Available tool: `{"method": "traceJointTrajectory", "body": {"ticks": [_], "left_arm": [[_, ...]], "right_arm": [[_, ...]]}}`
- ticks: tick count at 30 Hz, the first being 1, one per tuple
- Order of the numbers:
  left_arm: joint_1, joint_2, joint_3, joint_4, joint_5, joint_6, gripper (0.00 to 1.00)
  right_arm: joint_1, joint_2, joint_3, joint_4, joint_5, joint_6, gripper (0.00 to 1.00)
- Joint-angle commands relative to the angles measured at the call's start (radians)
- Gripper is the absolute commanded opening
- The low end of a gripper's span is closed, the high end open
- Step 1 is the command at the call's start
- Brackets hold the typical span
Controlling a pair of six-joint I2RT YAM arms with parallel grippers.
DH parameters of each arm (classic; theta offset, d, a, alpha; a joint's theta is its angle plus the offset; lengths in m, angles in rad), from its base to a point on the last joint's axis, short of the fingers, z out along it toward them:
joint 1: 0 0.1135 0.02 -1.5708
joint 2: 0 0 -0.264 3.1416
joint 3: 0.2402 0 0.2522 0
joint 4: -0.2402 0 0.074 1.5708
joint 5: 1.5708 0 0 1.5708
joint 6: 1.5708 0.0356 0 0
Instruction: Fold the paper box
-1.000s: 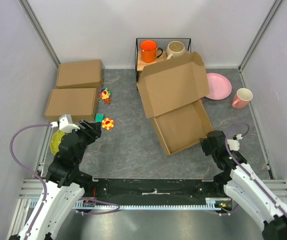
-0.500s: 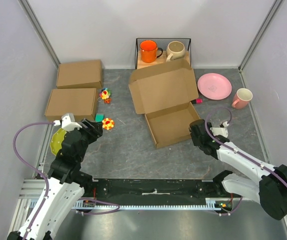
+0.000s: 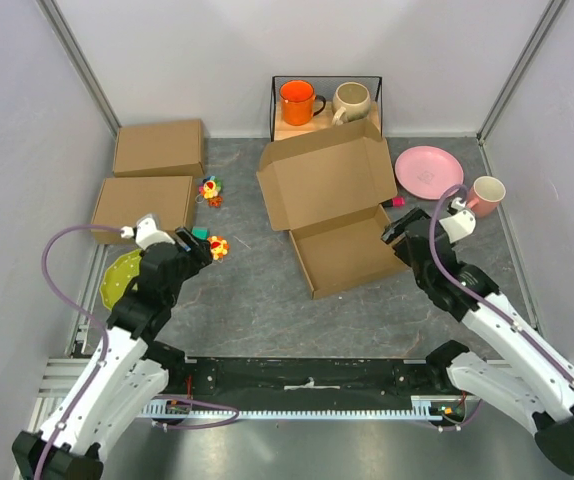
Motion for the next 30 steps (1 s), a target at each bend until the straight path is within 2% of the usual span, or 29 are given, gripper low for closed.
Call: {"method": "traceJointTrajectory", "body": {"ticks": [1,5,10,17,21,30], "left_arm": [[0.001,0.185,0.099,0.028,-0.021,0.055,0.77],[0.011,0.446,0.207,0.052,0.048,0.014,0.75],[0.017,0.705,0.320,0.074,0.056,0.009,0.73],[0.038,0.872,0.401,0.080,0.048,0.015,0.75],[0.043,0.943,0.415,0.086,0.033,0.008,0.84],[0.058,1.031,0.422,0.068,-0.014,-0.092,0.89]], "right_arm": [[0.000,-0.098,-0.005,0.043,-0.071,-0.377,0.77],[0.000,-0.207,-0.083,0.145,-0.203,-0.465,0.76],[0.000,-0.242,-0.092,0.134,-0.312,-0.508,0.75],[0.000,-0.290,-0.118,0.113,-0.360,-0.549,0.75],[0.000,-0.325,-0.118,0.126,-0.370,-0.577,0.76],[0.000,-0.294,-0.086,0.136,-0.381,-0.609,0.76]]}}
